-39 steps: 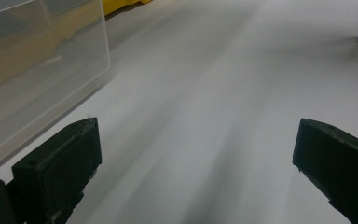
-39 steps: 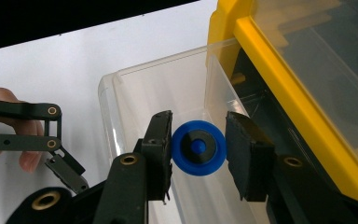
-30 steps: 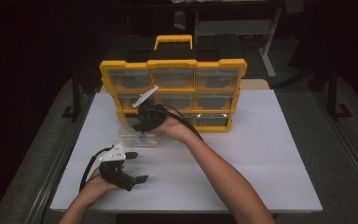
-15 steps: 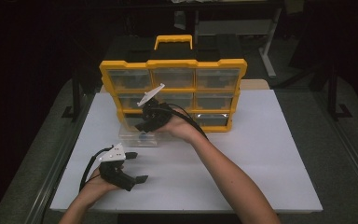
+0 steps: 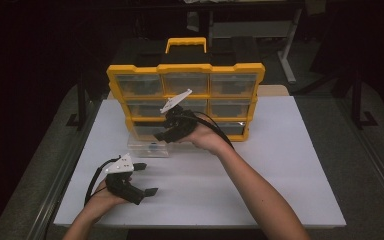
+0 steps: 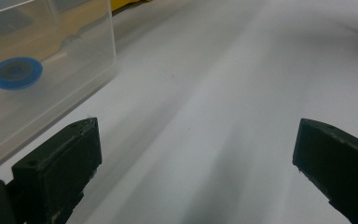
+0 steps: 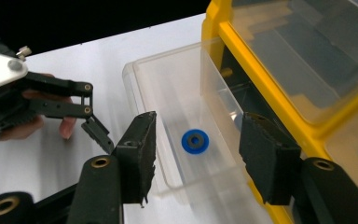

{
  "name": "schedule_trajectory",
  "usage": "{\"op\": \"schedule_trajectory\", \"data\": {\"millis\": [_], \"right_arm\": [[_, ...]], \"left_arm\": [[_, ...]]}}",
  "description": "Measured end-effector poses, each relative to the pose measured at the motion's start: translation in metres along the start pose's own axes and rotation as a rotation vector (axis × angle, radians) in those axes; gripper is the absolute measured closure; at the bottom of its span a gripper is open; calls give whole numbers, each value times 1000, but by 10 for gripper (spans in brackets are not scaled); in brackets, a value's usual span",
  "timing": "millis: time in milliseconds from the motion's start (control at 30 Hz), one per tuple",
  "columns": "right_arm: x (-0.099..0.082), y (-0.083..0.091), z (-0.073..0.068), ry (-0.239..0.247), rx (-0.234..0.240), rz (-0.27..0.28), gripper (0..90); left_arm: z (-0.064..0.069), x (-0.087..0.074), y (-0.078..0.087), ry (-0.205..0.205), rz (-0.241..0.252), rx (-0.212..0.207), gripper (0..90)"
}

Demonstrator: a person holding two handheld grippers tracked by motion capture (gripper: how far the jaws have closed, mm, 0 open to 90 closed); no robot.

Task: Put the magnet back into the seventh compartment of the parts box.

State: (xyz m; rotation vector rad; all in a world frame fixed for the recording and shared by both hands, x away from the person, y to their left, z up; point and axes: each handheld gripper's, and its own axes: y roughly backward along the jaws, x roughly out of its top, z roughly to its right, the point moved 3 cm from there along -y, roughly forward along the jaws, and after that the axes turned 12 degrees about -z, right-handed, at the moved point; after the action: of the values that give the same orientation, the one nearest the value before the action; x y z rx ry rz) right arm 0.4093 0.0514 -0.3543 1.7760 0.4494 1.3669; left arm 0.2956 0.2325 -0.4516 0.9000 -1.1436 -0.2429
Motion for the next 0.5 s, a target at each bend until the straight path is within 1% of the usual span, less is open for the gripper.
{"op": "schedule_trajectory", "data": {"millis": [33, 100, 167, 267, 333, 367, 400, 433, 500], "right_arm": [[-2, 1, 0, -10, 7, 0, 427], [-6, 3, 2, -9, -10, -2, 408], [-10, 6, 3, -24, -4, 0, 390], [-17, 8, 7, -28, -17, 2, 364], [-20, 8, 8, -47, -12, 3, 343], [-22, 8, 9, -43, -22, -1, 330], [-24, 9, 8, -59, -12, 0, 320], [-26, 9, 10, -46, -26, 1, 306], [-29, 10, 10, -56, -21, 8, 289]], "left_arm": [[0, 0, 0, -1, 0, 1, 4], [0, 0, 0, -2, 2, 3, 4], [-1, -1, 0, -2, 1, 3, 4], [-1, -1, 1, -3, 9, 7, 3], [-2, 0, 1, -9, 13, 11, 3], [-2, 0, 1, -14, 13, 12, 4], [-3, 0, 1, -16, 14, 15, 3], [-3, 0, 1, -18, 16, 15, 3], [-4, -1, 1, -23, 12, 15, 3]]}}
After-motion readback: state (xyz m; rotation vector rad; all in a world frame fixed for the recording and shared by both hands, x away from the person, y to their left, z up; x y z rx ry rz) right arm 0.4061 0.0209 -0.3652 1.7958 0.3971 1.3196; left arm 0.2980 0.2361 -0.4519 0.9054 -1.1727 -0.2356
